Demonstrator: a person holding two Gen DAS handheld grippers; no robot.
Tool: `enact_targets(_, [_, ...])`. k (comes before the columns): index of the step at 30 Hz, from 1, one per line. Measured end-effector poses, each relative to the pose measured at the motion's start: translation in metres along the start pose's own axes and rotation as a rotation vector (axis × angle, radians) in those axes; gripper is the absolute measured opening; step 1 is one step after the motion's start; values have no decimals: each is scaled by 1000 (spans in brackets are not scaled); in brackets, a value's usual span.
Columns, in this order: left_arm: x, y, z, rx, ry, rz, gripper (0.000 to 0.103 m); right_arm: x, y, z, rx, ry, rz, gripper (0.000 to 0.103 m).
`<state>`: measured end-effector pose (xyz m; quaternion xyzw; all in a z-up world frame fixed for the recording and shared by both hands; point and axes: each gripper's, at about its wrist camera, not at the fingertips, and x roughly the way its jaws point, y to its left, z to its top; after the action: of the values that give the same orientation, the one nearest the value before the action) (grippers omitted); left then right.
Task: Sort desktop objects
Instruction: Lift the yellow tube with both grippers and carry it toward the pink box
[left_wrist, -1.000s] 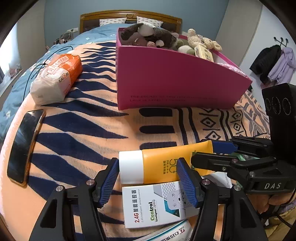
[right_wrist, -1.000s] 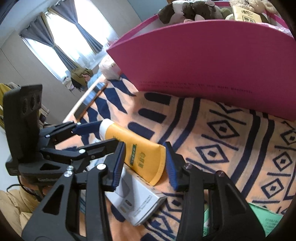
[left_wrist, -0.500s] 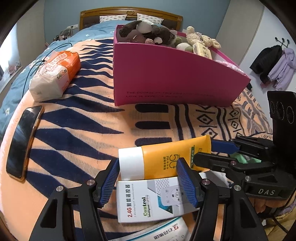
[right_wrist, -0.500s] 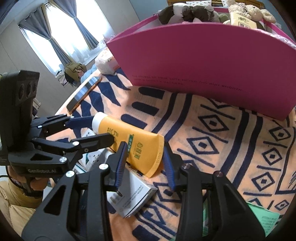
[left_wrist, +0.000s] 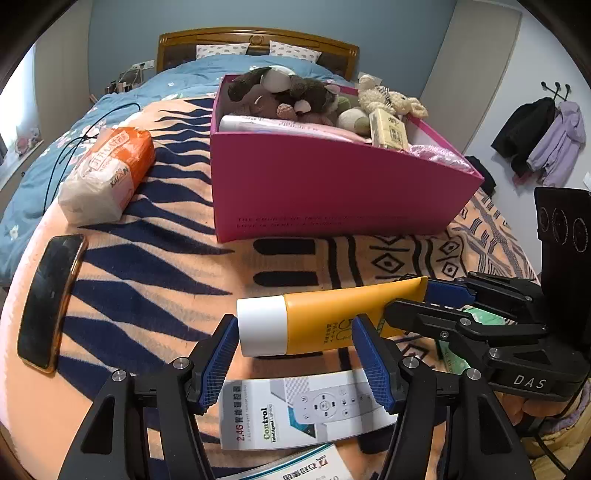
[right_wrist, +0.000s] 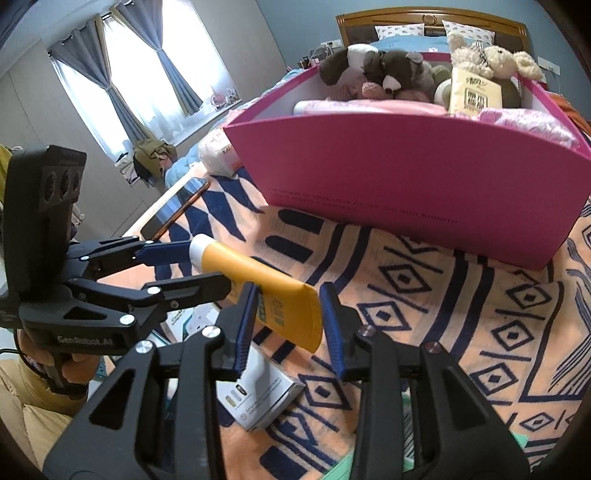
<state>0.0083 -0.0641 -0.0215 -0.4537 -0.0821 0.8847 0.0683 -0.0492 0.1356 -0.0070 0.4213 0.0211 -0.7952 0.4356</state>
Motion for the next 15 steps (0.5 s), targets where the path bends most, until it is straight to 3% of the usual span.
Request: enact_targets(15, [-11,-7,9,5,-39,-17,64,-19,1,10,-32,-51,-5,38])
